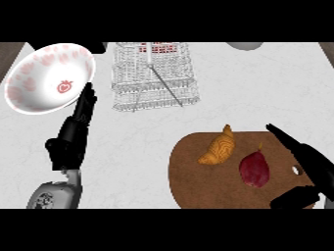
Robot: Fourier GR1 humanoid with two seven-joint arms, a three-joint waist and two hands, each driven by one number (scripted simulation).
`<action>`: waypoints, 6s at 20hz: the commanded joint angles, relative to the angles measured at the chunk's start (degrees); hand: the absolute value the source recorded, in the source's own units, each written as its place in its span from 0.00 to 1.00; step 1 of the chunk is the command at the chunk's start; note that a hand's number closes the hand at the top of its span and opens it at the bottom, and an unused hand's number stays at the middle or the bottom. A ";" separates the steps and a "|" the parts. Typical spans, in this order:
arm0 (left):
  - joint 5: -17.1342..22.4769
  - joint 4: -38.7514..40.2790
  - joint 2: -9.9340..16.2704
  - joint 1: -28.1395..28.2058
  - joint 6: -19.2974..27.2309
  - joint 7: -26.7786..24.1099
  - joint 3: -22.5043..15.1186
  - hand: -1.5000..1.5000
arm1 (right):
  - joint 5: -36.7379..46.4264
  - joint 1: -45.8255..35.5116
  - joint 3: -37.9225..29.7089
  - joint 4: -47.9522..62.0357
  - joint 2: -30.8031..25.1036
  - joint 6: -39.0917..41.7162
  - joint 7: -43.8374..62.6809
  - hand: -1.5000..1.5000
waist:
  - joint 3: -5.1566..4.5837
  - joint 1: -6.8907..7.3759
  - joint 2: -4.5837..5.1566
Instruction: Pick the pear from the cutting board and place it in the tiered basket
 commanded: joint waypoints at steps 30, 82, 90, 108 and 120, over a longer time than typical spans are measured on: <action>-0.27 1.30 -0.16 -0.61 -1.35 -1.72 -1.09 0.50 | 34.44 -9.10 22.05 14.55 10.95 -23.63 11.83 1.00 | -0.59 3.57 0.44; 0.19 2.75 -0.82 -3.90 0.06 0.77 -2.86 0.50 | 8.94 -92.80 27.66 58.75 11.12 -25.53 63.95 1.00 | -0.18 3.62 0.65; -0.39 1.49 -0.59 -1.93 1.00 0.42 -2.48 0.50 | 8.02 -84.75 21.57 60.73 11.13 -39.06 62.46 0.00 | -0.01 1.97 0.43; 1.05 2.44 0.65 1.17 1.13 -1.76 0.19 0.50 | 10.17 -76.84 10.29 48.06 6.20 -61.41 63.45 0.00 | 0.05 -2.21 -0.98; 0.31 0.86 0.95 3.31 3.22 -0.70 1.67 0.50 | 4.91 -43.77 9.80 9.07 3.21 -55.55 56.29 0.00 | 0.18 -6.96 -2.17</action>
